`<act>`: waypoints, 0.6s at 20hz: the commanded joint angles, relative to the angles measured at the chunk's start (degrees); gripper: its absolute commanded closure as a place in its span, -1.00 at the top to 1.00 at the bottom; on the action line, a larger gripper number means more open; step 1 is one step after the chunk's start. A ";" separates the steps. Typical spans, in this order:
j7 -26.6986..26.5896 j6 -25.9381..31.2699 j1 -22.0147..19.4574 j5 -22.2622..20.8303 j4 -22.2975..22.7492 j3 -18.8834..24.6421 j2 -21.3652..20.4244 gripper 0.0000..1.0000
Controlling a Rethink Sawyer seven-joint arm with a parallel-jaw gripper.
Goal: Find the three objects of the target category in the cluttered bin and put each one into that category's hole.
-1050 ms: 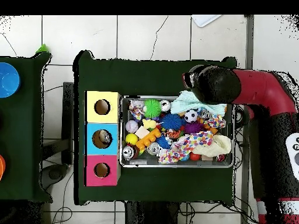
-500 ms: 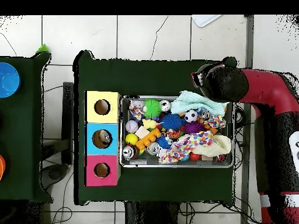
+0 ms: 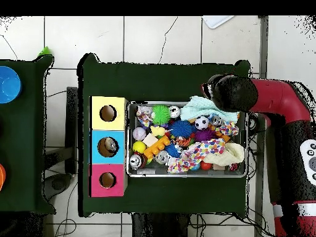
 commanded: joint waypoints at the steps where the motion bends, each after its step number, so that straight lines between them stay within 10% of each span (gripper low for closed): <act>1: -4.83 0.43 -0.17 -3.67 7.82 -3.83 0.17 1.00; 12: -2.37 -0.59 2.84 -6.31 7.56 -7.08 -1.87 1.00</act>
